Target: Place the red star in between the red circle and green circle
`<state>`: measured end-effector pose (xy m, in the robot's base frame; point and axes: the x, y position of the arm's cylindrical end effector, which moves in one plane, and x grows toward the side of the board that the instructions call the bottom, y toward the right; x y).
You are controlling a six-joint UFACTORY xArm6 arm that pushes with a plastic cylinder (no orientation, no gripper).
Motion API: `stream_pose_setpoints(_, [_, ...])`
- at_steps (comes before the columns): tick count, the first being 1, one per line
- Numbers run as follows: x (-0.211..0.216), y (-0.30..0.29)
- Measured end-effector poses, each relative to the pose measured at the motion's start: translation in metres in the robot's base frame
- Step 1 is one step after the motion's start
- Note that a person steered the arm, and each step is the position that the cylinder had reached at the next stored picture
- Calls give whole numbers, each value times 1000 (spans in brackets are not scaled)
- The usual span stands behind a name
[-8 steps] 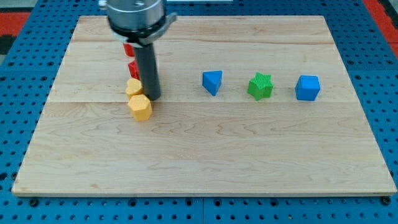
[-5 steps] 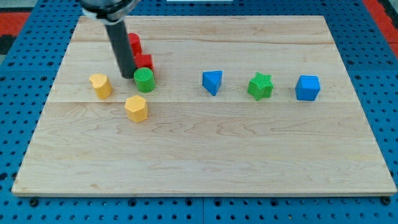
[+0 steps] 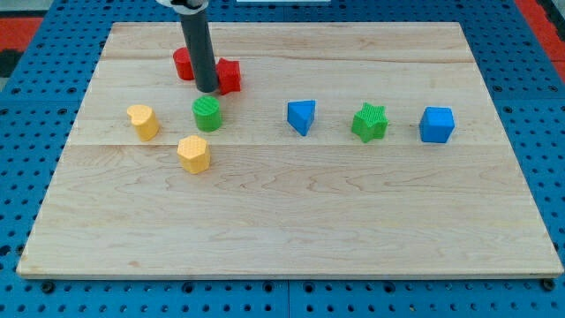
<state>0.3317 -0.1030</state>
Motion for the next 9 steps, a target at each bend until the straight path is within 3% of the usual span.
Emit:
stream_pose_setpoints(3, [2,65])
stream_pose_setpoints(6, [-3,70])
stream_pose_setpoints(7, [-10,100])
stream_pose_setpoints(9, [-59,86])
